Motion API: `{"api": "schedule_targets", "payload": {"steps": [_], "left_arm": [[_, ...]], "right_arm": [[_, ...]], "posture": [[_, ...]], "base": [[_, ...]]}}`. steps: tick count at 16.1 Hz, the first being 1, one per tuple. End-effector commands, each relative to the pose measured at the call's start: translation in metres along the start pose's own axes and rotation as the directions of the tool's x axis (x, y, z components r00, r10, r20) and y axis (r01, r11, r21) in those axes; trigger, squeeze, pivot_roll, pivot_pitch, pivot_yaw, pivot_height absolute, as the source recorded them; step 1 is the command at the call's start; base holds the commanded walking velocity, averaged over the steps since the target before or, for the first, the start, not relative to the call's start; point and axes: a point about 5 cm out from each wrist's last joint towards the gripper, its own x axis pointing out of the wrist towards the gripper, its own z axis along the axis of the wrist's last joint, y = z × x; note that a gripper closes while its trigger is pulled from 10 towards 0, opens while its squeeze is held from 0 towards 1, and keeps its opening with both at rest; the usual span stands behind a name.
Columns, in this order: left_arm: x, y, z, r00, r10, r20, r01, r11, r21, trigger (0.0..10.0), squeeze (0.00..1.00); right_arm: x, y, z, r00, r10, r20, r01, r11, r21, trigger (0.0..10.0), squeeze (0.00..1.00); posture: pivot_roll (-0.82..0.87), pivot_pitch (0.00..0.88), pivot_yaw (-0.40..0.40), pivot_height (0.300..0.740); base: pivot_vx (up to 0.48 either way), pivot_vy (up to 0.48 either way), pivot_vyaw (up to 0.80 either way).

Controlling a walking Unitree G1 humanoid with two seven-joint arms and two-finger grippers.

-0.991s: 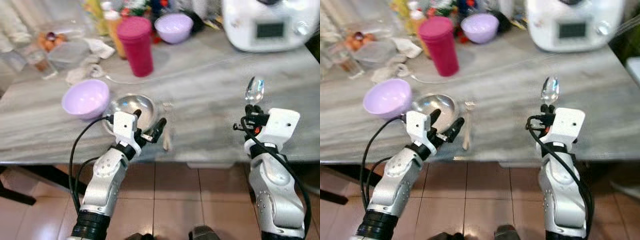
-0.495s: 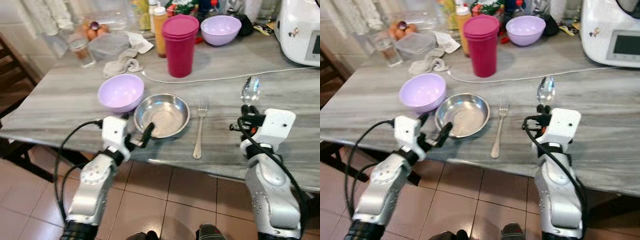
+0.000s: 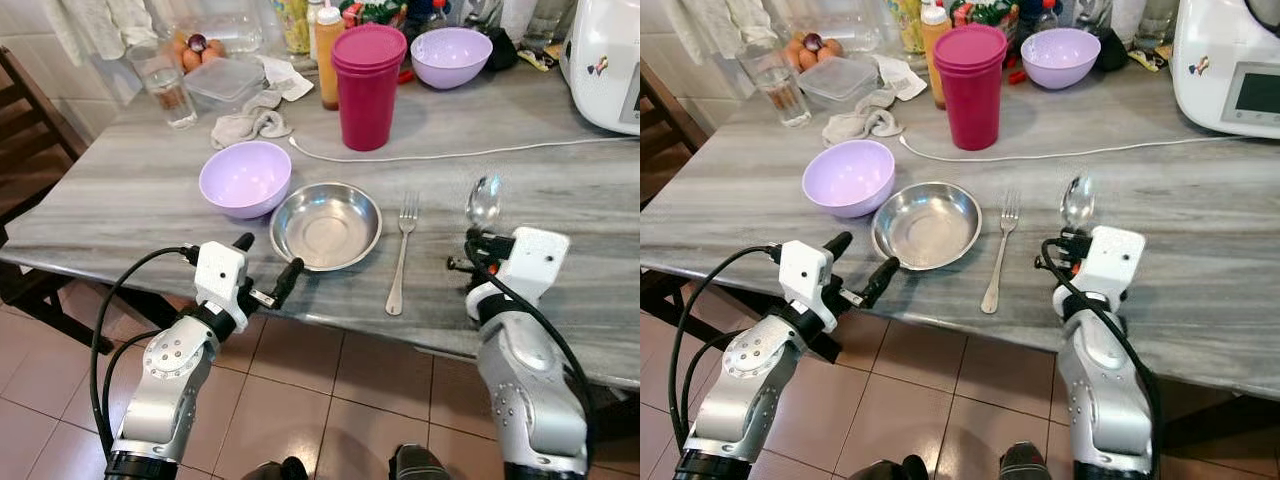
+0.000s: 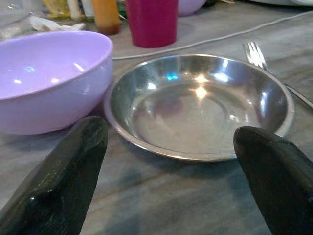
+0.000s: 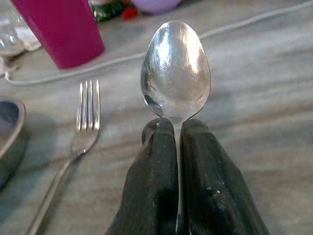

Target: Setting the table

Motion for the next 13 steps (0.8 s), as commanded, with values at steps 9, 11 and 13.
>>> {"api": "schedule_targets", "payload": {"steps": [9,11,13], "left_arm": [[-0.010,-0.008,0.003,0.985,-0.173,0.008,0.174,0.985,-0.013,10.0,0.00],[-0.010,-0.010,0.002,0.983,-0.181,0.006,0.181,0.983,-0.017,10.0,0.00],[-0.010,-0.010,0.002,0.983,-0.185,0.004,0.185,0.982,-0.019,10.0,0.00]], "right_arm": [[0.013,0.029,-0.004,0.991,0.061,-0.119,-0.047,0.991,0.122,10.0,0.00],[0.012,0.028,-0.013,0.984,0.051,-0.170,-0.030,0.991,0.127,10.0,0.00],[0.012,0.028,-0.019,0.978,0.055,-0.204,-0.030,0.992,0.124,10.0,0.00]], "posture": [[-0.29,0.202,0.109,0.740],[-0.29,0.204,0.109,0.740],[-0.29,0.204,0.109,0.740]], "base": [[0.000,0.000,0.00],[0.000,0.000,0.00],[0.000,0.000,0.00]]}}
